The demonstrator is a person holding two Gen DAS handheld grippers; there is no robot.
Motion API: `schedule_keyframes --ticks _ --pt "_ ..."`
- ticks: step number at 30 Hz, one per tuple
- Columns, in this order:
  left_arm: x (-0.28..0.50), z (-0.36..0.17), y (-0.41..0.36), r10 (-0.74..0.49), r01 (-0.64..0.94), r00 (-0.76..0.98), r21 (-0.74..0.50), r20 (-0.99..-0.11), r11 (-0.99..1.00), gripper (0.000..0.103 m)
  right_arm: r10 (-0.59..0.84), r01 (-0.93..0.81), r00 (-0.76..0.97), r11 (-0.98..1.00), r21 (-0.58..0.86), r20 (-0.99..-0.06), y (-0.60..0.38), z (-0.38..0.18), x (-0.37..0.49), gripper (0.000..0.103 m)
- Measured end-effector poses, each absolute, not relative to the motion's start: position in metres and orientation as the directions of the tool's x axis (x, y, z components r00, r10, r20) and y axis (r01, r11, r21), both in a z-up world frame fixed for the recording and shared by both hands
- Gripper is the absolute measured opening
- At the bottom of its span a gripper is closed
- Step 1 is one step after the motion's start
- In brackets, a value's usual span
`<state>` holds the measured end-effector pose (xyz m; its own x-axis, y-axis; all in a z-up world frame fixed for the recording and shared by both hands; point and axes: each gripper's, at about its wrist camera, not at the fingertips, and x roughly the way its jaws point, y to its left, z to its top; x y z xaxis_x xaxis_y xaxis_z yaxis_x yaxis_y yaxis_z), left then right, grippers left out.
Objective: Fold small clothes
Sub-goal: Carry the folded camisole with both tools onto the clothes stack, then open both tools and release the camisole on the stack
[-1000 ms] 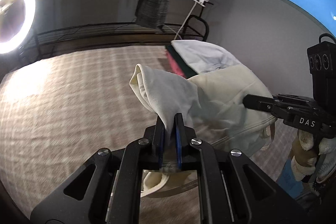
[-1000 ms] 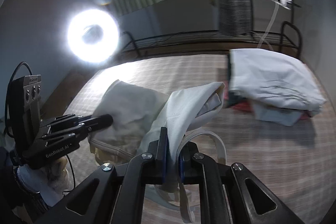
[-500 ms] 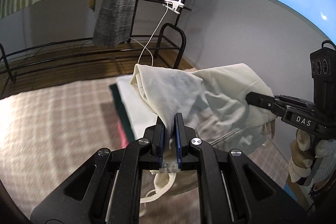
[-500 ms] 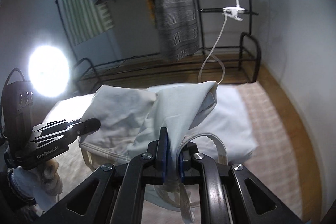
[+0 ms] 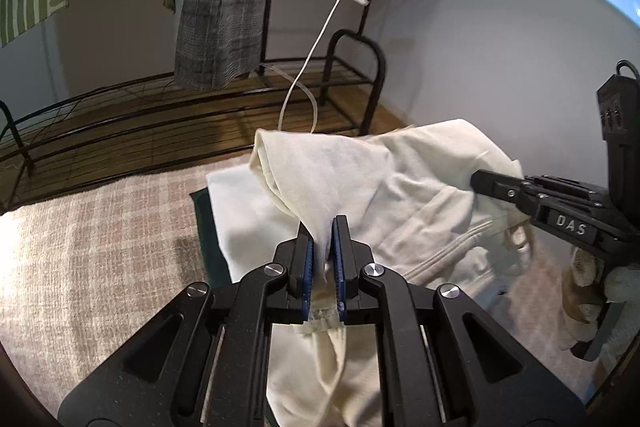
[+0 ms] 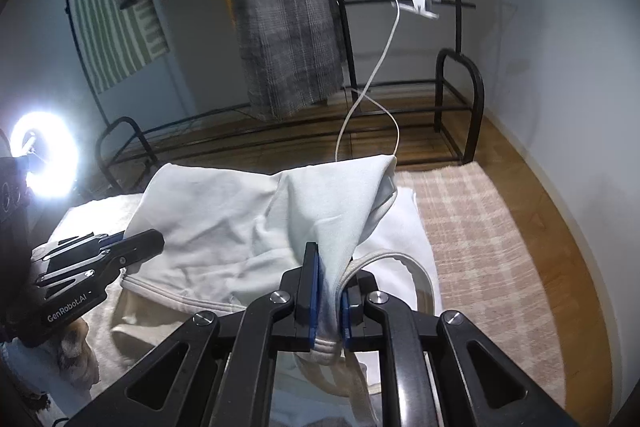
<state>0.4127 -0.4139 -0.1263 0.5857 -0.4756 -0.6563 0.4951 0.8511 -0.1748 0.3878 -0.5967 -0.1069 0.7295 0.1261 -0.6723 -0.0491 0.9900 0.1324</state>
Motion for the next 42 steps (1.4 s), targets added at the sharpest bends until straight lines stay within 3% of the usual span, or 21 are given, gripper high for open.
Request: schedule_keyframes --ticks 7,8,10,11,30,34,35,36,37,38,42 --pt "0.418 -0.145 -0.415 -0.449 0.5 0.567 -0.144 -0.691 0.854 0.008 0.075 0.002 0.686 0.995 0.104 -0.724 -0.603 -0.135 0.403 0.01" --pt "0.416 -0.142 -0.414 -0.445 0.503 0.569 -0.136 -0.691 0.854 0.008 0.053 0.019 0.674 0.996 0.089 -0.737 -0.604 -0.137 0.405 0.014" --pt "0.415 -0.137 -0.411 -0.447 0.499 0.569 -0.142 -0.69 0.855 0.008 -0.011 0.061 0.668 0.997 0.04 -0.744 -0.604 -0.137 0.403 0.035" --pt "0.413 -0.135 -0.408 -0.45 0.496 0.562 -0.153 -0.694 0.855 0.008 -0.035 0.081 0.669 0.996 0.026 -0.742 -0.604 -0.134 0.401 0.039" --pt "0.287 -0.016 -0.3 -0.479 0.513 0.647 -0.125 -0.593 0.849 0.008 -0.045 0.097 0.768 0.994 0.047 -0.639 -0.521 -0.008 0.27 0.041" --pt "0.252 0.003 -0.262 -0.482 0.508 0.666 -0.128 -0.57 0.852 0.009 -0.035 0.083 0.786 0.995 0.05 -0.618 -0.488 0.01 0.224 0.047" --pt "0.243 0.006 -0.252 -0.483 0.505 0.669 -0.131 -0.564 0.853 0.018 -0.03 0.079 0.789 0.995 0.053 -0.614 -0.481 0.014 0.213 0.048" --pt "0.234 0.008 -0.242 -0.484 0.503 0.673 -0.134 -0.559 0.854 0.036 -0.034 0.082 0.792 0.995 0.051 -0.61 -0.472 0.017 0.202 0.049" --pt "0.225 0.01 -0.233 -0.484 0.502 0.68 -0.131 -0.551 0.855 0.045 -0.041 0.089 0.794 0.995 0.049 -0.606 -0.465 0.019 0.192 0.052" --pt "0.217 0.011 -0.225 -0.48 0.501 0.69 -0.122 -0.542 0.857 0.05 -0.035 0.088 0.798 0.994 0.058 -0.602 -0.456 0.02 0.179 0.054" --pt "0.185 0.014 -0.197 -0.48 0.502 0.693 -0.117 -0.537 0.857 0.055 -0.054 0.106 0.799 0.993 0.051 -0.599 -0.43 0.015 0.146 0.059"
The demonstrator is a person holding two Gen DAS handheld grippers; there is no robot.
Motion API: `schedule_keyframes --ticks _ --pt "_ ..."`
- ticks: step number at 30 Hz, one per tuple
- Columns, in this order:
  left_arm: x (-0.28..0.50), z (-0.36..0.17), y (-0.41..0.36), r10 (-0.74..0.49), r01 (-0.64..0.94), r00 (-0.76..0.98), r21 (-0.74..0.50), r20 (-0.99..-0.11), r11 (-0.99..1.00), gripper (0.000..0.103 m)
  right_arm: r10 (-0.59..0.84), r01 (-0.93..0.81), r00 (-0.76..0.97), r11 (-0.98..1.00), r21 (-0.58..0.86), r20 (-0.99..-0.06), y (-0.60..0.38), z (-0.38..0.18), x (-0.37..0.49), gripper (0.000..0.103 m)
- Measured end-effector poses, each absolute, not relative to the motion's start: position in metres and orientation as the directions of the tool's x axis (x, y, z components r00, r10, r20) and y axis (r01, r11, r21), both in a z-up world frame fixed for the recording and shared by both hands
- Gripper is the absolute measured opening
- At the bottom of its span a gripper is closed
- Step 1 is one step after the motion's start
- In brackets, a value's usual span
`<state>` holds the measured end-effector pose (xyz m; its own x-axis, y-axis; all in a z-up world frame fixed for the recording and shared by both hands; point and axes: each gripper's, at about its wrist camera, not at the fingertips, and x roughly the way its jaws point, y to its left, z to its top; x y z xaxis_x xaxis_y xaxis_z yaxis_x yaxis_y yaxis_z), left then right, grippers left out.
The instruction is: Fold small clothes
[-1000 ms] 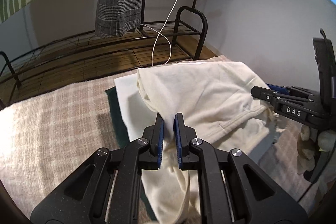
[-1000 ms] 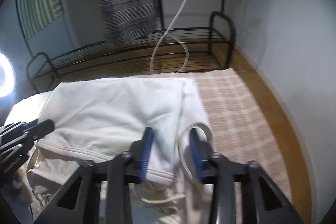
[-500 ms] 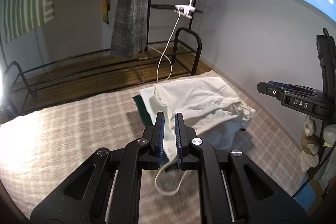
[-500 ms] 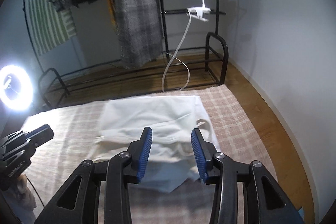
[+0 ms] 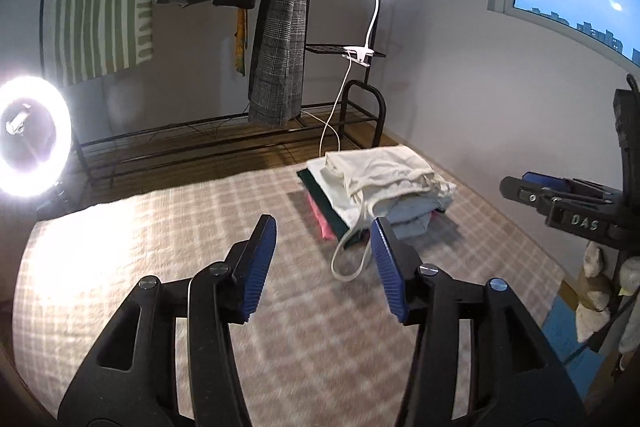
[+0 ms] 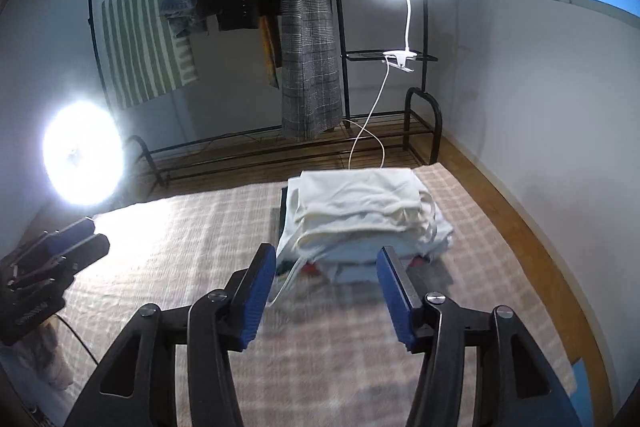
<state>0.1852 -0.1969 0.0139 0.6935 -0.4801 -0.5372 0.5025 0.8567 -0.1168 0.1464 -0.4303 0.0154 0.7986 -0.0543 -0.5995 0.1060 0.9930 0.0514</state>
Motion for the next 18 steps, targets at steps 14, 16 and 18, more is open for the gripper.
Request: schedule_keyframes --ticks 14,16,18 --pt "0.127 0.001 -0.163 -0.472 0.52 0.716 -0.059 -0.515 0.852 0.095 -0.117 0.147 0.833 0.989 0.011 -0.541 -0.382 0.001 0.086 0.103" --pt "0.126 0.0 -0.16 -0.476 0.519 0.715 -0.067 -0.512 0.852 0.1 -0.135 0.161 0.832 0.987 0.002 -0.538 -0.381 -0.001 0.086 0.103" --pt "0.124 -0.001 -0.157 -0.474 0.509 0.725 -0.073 -0.499 0.857 0.101 -0.131 0.166 0.826 0.986 0.015 -0.548 -0.382 -0.005 0.086 0.103"
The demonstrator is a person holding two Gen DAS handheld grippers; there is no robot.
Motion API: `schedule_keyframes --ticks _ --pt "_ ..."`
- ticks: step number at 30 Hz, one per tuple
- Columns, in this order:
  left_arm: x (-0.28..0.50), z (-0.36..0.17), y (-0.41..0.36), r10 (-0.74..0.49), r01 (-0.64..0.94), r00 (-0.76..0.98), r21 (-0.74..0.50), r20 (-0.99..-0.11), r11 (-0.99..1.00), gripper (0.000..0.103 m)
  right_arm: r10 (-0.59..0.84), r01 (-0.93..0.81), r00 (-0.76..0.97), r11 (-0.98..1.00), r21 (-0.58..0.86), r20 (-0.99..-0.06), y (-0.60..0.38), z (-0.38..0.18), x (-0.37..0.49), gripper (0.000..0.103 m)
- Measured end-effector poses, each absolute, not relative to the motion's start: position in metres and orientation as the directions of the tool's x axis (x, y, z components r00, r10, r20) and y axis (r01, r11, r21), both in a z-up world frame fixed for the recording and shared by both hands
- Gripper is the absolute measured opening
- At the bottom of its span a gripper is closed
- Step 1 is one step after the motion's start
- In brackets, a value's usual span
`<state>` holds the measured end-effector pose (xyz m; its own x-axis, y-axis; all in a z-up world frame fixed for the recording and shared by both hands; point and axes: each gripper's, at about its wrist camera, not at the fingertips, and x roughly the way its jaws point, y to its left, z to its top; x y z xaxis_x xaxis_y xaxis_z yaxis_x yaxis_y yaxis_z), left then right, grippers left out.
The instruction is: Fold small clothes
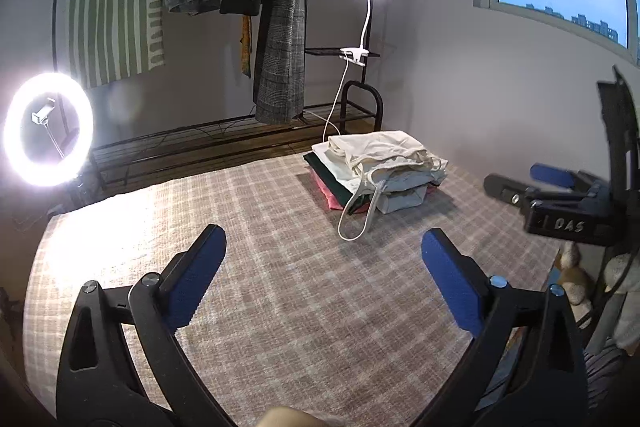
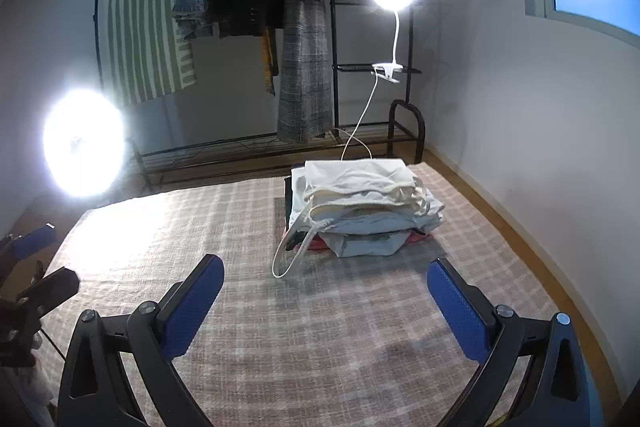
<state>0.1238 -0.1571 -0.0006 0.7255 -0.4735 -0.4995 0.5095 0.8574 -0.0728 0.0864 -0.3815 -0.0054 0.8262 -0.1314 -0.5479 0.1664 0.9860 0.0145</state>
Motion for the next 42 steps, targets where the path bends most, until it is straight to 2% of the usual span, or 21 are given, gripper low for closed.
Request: schedule_keyframes --ticks 4,9,24,42 --pt "0.126 -0.002 -0.157 -0.425 0.467 0.735 -0.06 -0.528 0.882 0.103 -0.133 0.163 0.816 0.987 0.002 -0.562 -0.378 -0.01 0.092 0.103" --pt "0.132 -0.008 -0.152 -0.448 0.459 0.698 -0.131 -0.559 0.879 0.103 -0.168 0.183 0.821 0.983 -0.026 -0.546 -0.376 -0.012 0.094 0.103" --pt "0.125 -0.014 -0.167 -0.379 0.465 0.733 0.01 -0.565 0.885 0.103 -0.158 0.188 0.808 0.982 -0.006 -0.567 -0.38 -0.019 0.102 0.103" --pt "0.122 -0.013 -0.17 -0.385 0.481 0.728 0.022 -0.567 0.877 0.103 -0.159 0.207 0.797 0.978 0.017 -0.583 -0.38 -0.026 0.101 0.103"
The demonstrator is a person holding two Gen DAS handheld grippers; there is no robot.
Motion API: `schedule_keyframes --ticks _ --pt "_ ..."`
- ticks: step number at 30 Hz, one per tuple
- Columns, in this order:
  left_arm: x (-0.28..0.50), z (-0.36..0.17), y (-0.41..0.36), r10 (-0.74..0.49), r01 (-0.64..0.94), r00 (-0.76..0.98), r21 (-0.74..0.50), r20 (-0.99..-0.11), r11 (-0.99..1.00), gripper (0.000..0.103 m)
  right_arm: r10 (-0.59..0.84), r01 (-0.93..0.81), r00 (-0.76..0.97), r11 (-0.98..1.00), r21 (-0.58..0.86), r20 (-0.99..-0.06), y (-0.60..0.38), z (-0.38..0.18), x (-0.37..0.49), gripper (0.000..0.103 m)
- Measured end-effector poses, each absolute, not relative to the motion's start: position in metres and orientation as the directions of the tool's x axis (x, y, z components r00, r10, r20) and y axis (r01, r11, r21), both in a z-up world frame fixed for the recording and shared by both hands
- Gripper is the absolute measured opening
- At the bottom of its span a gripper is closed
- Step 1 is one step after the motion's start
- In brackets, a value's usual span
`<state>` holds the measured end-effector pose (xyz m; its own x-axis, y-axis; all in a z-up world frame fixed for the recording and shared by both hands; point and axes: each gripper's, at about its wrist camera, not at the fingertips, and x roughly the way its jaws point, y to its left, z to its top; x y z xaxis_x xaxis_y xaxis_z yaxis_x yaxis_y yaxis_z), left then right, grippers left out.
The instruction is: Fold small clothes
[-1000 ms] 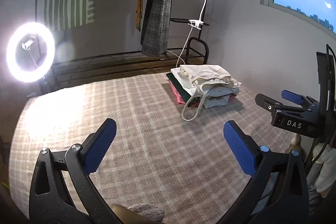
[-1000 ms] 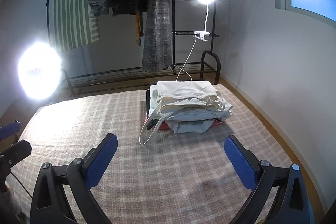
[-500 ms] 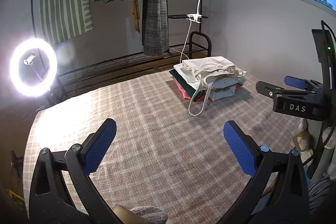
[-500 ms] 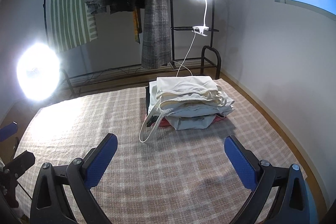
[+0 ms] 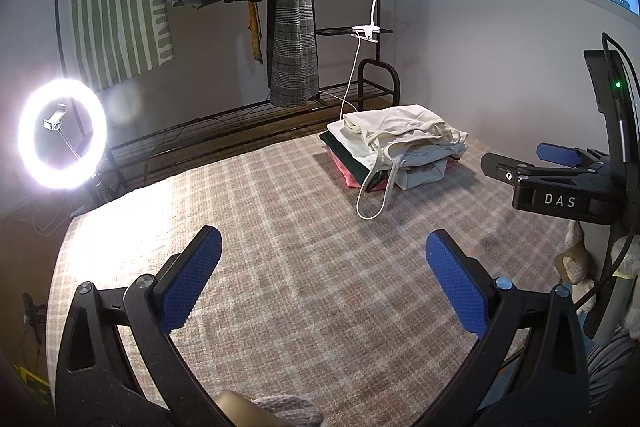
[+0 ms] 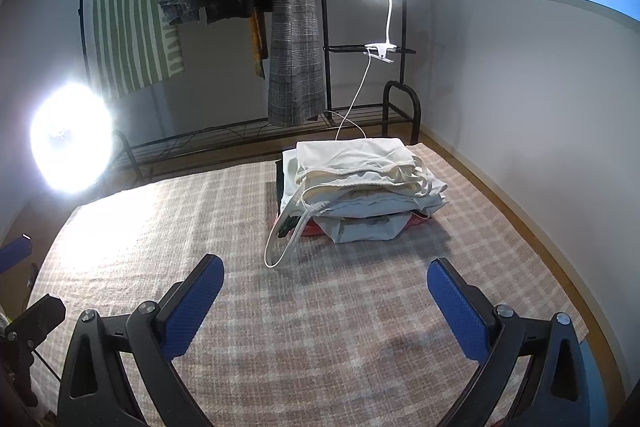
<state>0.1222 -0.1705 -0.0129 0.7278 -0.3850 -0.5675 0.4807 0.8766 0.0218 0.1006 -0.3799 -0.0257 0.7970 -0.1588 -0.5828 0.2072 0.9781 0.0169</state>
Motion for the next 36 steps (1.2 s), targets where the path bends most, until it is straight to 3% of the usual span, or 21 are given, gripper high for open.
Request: schedule_keyframes --ticks 36 --pt "0.1213 -0.0127 -0.1706 -0.39 0.487 0.725 0.022 -0.568 0.873 0.103 -0.15 0.205 0.794 0.978 0.027 -0.589 -0.3754 -0.0285 0.0968 0.103"
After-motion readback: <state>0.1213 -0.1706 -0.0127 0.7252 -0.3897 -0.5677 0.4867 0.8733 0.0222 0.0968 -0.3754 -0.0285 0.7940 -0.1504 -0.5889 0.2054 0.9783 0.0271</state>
